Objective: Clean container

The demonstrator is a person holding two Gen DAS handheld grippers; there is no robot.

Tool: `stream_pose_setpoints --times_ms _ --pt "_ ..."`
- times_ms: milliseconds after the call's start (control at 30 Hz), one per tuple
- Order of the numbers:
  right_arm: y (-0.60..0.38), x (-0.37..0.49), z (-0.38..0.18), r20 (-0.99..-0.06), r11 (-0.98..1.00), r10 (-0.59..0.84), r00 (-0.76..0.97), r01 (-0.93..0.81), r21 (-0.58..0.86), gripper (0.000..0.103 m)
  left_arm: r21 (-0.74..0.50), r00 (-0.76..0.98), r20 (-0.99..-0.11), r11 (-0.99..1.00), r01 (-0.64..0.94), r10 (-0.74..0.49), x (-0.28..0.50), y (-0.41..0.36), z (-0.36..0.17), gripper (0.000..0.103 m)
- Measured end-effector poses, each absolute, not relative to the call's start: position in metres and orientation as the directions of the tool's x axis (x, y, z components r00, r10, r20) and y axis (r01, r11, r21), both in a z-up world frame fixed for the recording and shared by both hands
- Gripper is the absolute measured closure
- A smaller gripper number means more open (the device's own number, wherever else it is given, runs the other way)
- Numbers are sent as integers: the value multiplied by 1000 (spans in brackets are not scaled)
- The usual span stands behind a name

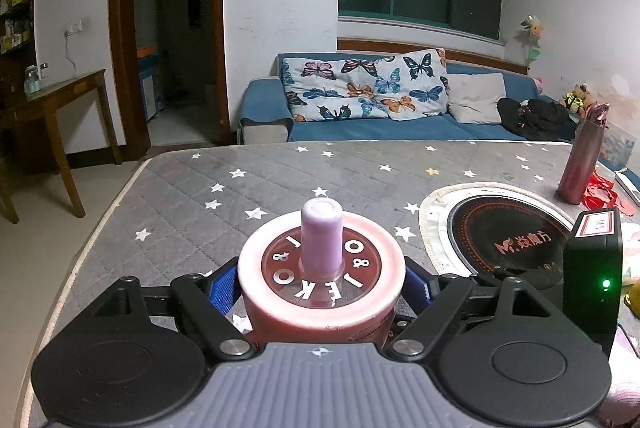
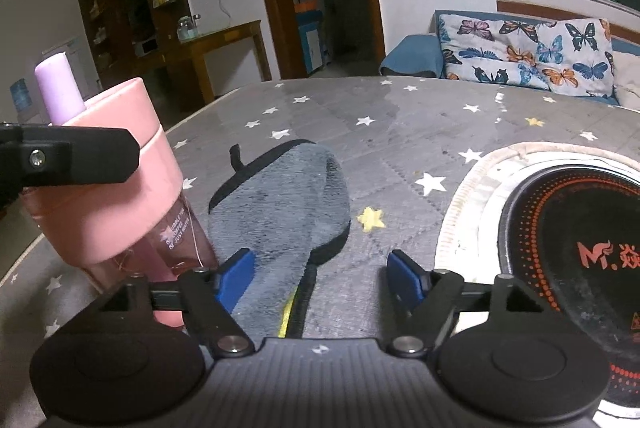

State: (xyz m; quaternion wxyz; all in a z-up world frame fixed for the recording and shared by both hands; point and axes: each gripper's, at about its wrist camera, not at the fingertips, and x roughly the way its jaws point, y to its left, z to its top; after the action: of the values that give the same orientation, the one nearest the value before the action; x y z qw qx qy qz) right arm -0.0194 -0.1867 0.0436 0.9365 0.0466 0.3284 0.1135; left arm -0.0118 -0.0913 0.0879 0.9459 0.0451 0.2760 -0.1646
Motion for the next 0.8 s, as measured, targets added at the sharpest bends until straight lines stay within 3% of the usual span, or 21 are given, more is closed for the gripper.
stream_pose_setpoints --times_ms 200,267,800 --pt "-191 -12 41 -607 970 243 756 -182 161 12 -7 791 -540 941 337 -288 -12 -91 88 20" --pt "-192 -10 40 -615 974 228 755 -170 152 0 -6 791 -541 942 337 -286 -11 -92 89 20" --pt "-191 -7 39 -623 978 209 754 -158 137 0 0 795 -540 944 329 -277 -9 -97 88 20"
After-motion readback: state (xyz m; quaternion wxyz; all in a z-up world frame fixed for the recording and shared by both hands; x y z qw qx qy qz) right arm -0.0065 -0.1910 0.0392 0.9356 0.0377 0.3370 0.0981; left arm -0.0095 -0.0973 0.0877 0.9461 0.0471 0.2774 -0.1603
